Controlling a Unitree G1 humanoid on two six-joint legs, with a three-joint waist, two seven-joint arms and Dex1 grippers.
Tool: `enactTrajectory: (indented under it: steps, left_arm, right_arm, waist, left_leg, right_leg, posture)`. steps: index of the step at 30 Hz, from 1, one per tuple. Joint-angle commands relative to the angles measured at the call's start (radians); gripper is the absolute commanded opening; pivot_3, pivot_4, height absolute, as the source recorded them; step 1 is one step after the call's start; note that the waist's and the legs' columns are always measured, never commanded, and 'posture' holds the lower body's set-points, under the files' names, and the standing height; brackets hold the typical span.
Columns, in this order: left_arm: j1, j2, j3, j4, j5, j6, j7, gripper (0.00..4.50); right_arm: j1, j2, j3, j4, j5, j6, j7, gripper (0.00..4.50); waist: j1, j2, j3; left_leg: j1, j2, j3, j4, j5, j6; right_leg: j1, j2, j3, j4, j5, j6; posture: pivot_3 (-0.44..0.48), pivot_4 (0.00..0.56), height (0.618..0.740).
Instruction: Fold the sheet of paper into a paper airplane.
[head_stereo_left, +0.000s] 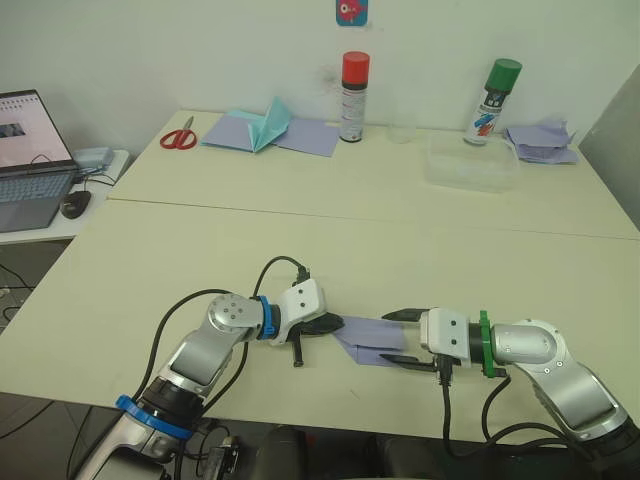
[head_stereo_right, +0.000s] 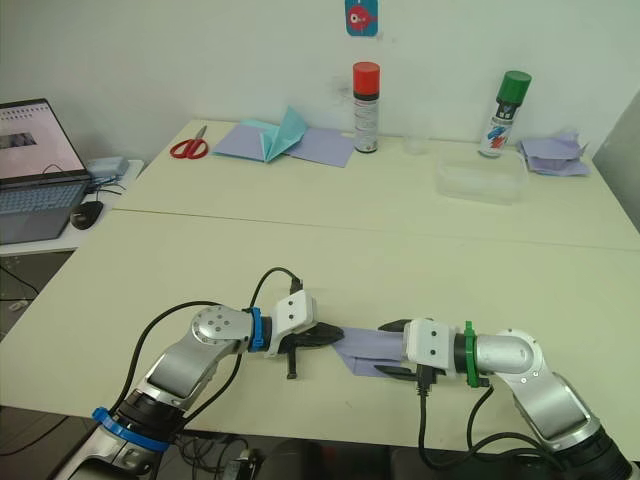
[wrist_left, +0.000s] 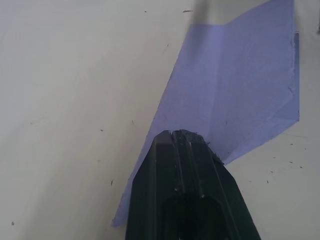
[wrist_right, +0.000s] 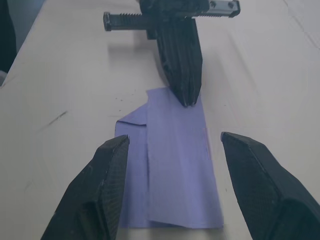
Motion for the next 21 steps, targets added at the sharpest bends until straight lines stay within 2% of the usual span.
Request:
enactTrajectory:
  steps: [1,8,18,21]
  left_arm:
    - [0.018,0.014,-0.027,0.021,0.025,0.025,-0.005,0.02]
    - [0.011,0.013,-0.038,0.043,0.037,0.043,-0.003,0.02]
    - [-0.013,0.018,-0.047,0.073,0.033,0.074,-0.034,0.02]
    - [-0.014,0.015,-0.046,0.077,0.033,0.074,-0.034,0.0]
  right_arm:
    - [-0.013,0.002,-0.005,-0.014,-0.004,-0.027,-0.001,3.06]
    - [-0.04,0.034,0.023,0.039,-0.065,-0.055,-0.032,3.06]
    - [-0.101,0.1,0.049,0.12,-0.063,-0.072,-0.015,3.06]
    - [-0.11,0.132,0.038,0.128,-0.014,-0.031,-0.008,2.46]
  waist:
    - [0.0,0.0,0.0]
    - [0.0,0.0,0.0]
    - [-0.001,0.0,0.0]
    - [-0.001,0.0,-0.001]
  left_leg:
    - [0.0,0.0,0.0,0.0,0.0,0.0]
    - [0.0,0.0,0.0,0.0,0.0,0.0]
    - [0.001,0.0,0.0,0.0,0.0,0.0]
    - [0.001,0.0,0.0,0.0,0.0,0.0]
  right_leg:
    - [0.0,0.0,0.0,0.0,0.0,0.0]
    - [0.0,0.0,0.0,0.0,0.0,0.0]
    - [0.0,0.0,0.0,0.0,0.0,0.0]
    - [0.0,0.0,0.0,0.0,0.0,0.0]
  posture:
    - [0.0,0.15,0.74]
    - [0.0,0.15,0.74]
    - [0.0,0.15,0.74]
    - [0.0,0.15,0.74]
